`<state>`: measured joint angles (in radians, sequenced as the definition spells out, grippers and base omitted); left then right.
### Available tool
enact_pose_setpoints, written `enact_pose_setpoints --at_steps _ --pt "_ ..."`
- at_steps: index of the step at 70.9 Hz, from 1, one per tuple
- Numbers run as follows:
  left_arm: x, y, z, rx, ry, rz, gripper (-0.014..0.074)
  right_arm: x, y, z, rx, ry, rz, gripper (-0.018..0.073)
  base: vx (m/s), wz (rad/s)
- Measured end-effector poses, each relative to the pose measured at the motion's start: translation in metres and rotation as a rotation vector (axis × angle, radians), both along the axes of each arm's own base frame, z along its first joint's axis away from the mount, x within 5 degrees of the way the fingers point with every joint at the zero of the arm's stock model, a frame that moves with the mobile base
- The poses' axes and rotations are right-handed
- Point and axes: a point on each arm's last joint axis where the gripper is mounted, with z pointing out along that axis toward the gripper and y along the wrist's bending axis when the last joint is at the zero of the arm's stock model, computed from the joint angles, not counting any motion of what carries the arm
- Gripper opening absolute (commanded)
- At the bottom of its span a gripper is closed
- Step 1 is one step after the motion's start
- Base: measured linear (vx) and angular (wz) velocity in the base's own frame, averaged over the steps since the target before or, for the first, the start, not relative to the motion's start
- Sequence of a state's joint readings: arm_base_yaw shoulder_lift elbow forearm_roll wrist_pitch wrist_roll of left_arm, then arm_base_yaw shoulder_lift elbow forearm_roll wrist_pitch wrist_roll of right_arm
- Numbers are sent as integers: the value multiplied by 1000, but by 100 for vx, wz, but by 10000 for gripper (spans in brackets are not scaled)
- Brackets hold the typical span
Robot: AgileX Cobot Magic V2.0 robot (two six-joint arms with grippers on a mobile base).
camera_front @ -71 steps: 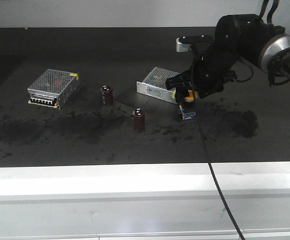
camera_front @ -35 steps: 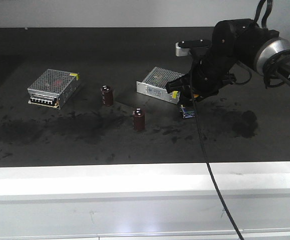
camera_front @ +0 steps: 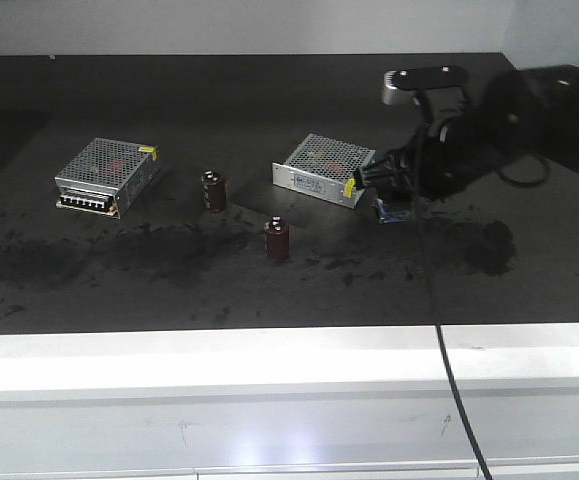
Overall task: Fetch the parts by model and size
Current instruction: 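Close the right gripper on the yellow-capped switch and lift it, then drive the base to the bench with the red tray, holding both switches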
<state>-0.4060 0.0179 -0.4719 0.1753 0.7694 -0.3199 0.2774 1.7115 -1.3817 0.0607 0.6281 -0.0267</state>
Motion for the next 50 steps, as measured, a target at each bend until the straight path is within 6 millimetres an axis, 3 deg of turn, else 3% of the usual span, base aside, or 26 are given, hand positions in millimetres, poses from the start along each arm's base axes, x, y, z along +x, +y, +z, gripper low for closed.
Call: enact_pose_setpoints --at_steps 24,50 --pt "0 0 0 0 0 0 -6 -115 -34 39 42 -274 17 -10 0 0" --pt "0 0 0 0 0 0 -6 -233 -68 43 92 -535 24 -10 0 0"
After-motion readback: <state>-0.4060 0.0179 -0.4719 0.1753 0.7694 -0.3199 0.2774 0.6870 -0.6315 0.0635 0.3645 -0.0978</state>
